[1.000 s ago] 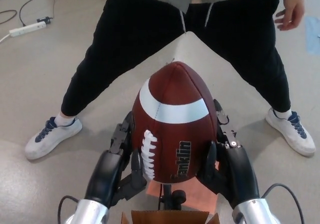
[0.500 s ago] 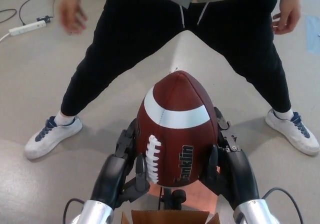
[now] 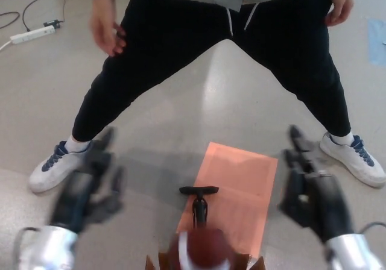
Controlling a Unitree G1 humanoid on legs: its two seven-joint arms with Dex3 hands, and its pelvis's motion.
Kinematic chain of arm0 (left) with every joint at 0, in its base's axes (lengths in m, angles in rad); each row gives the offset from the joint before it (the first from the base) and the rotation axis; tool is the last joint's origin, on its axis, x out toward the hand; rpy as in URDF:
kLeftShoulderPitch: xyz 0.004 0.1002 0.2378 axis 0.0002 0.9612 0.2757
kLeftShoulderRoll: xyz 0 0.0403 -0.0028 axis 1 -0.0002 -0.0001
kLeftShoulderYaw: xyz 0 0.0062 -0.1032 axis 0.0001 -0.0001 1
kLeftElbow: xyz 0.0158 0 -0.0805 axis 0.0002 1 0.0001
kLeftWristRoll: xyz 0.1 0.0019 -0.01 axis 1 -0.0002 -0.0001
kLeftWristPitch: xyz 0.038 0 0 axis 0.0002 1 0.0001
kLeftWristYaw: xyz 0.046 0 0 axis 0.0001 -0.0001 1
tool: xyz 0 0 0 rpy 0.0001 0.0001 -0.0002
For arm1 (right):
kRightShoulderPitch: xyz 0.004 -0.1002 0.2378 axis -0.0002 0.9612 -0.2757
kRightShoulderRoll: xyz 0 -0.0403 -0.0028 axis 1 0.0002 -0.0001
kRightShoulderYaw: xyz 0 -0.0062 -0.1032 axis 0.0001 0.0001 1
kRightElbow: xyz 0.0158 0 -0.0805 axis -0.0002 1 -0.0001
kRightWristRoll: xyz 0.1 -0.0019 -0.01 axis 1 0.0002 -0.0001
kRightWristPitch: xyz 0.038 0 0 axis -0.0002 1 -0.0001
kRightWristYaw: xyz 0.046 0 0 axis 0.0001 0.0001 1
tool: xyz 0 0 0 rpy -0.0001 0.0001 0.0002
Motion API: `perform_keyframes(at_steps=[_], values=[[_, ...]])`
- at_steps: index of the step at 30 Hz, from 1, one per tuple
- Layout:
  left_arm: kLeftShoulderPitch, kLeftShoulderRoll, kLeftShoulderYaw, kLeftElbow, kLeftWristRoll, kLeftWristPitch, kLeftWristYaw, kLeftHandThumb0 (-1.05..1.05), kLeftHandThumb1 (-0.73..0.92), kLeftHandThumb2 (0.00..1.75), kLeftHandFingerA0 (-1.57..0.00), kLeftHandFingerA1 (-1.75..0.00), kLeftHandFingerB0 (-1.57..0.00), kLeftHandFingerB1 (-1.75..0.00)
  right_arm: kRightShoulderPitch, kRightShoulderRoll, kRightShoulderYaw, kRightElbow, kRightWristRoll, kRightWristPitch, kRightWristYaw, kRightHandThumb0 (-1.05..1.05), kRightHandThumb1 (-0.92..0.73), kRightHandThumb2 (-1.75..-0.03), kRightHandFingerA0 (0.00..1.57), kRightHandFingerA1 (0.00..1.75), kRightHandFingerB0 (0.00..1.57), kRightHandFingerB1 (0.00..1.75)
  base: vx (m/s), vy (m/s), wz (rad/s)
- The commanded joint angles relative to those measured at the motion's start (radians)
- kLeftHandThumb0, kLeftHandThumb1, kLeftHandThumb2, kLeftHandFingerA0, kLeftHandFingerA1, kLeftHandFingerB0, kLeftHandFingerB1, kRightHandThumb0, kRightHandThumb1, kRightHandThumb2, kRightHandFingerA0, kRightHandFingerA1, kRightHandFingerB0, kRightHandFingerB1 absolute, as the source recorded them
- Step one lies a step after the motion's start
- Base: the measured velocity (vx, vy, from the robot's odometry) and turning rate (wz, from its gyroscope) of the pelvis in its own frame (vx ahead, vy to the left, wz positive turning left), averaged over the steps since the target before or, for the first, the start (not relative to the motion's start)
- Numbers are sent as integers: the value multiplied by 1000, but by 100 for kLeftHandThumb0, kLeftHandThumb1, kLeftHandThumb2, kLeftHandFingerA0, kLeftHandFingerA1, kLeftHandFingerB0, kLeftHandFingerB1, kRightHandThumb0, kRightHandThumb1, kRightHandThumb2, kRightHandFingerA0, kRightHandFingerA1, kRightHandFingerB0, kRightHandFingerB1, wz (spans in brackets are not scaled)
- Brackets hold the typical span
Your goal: Use both hands to pick up a football from a person and place it into a container beneath
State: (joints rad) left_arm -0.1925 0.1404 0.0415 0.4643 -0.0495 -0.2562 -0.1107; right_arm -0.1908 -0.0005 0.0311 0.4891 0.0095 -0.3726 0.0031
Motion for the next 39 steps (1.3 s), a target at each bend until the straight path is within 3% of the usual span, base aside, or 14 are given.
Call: perform_keyframes(at_steps=[1,2,6,7,8,9,14,16,19,20,21,28,30,39], values=[[-53,106,183,98,-158,28,-75,-88,85,119,0,-13,0,-9,-5,-86,-117,42,66,-6,23,-81,-92,-81,0,23,0,15,0,0,0],[-58,121,204,124,-159,21,-79,-88,84,106,0,-8,0,0,1,-90,-130,43,68,-8,23,-89,-86,-121,0,12,0,11,0,0,0],[-60,147,226,190,-124,-27,-88,-88,92,123,0,-14,0,-7,11,-87,-152,41,68,-13,27,-90,-85,-121,0,12,0,11,0,0,0],[-62,146,231,198,-126,-31,-95,-88,91,122,0,-14,0,-8,11,-85,-155,40,66,-12,28,-86,-92,-79,1,24,0,16,0,0,0],[-63,146,236,205,-129,-35,-104,-88,91,122,0,-14,0,-8,12,-82,-156,38,64,-11,27,-86,-92,-79,1,24,0,16,0,0,0],[-54,144,238,210,-131,-36,-112,-84,83,104,0,-12,0,-1,9,-79,-154,45,57,-19,26,-90,-86,-121,1,14,1,11,0,0,0],[-52,128,233,220,-122,-26,-104,-80,84,120,0,-22,0,-15,-1,-71,-151,44,50,-16,20,-94,-88,-120,7,13,7,8,0,0,0],[-57,123,236,233,-132,-27,-116,-85,77,98,0,-11,0,-1,-2,-69,-152,42,49,-17,19,-90,-85,-119,6,17,6,12,0,0,0],[-56,122,236,243,-133,-31,-124,-87,82,104,0,-10,0,-2,-2,-68,-152,47,48,-22,19,-93,-87,-120,6,15,5,8,0,0,0],[-54,119,237,245,-135,-38,-124,-77,92,83,0,-10,0,-2,-2,-68,-152,53,46,-20,17,-93,-87,-120,6,16,5,8,0,0,0],[-52,117,239,246,-139,-35,-127,-83,84,119,0,-19,0,-13,-3,-67,-152,60,45,-20,16,-92,-88,-120,7,17,6,8,0,0,0],[-57,135,234,375,-110,-67,-117,-80,81,102,0,-12,0,-7,-25,-60,-147,146,25,-35,-3,-87,-84,-118,8,30,7,14,0,0,0],[-56,150,227,443,-93,-105,-125,-80,86,118,0,-17,0,-13,-37,-65,-142,201,9,-52,-9,-86,-84,-118,8,31,7,15,0,0,0],[-101,220,191,668,-41,-119,-104,-78,85,118,0,-26,0,-17,-152,-151,-67,567,-90,-18,-15,-81,-83,-115,7,37,6,20,0,0,0]])
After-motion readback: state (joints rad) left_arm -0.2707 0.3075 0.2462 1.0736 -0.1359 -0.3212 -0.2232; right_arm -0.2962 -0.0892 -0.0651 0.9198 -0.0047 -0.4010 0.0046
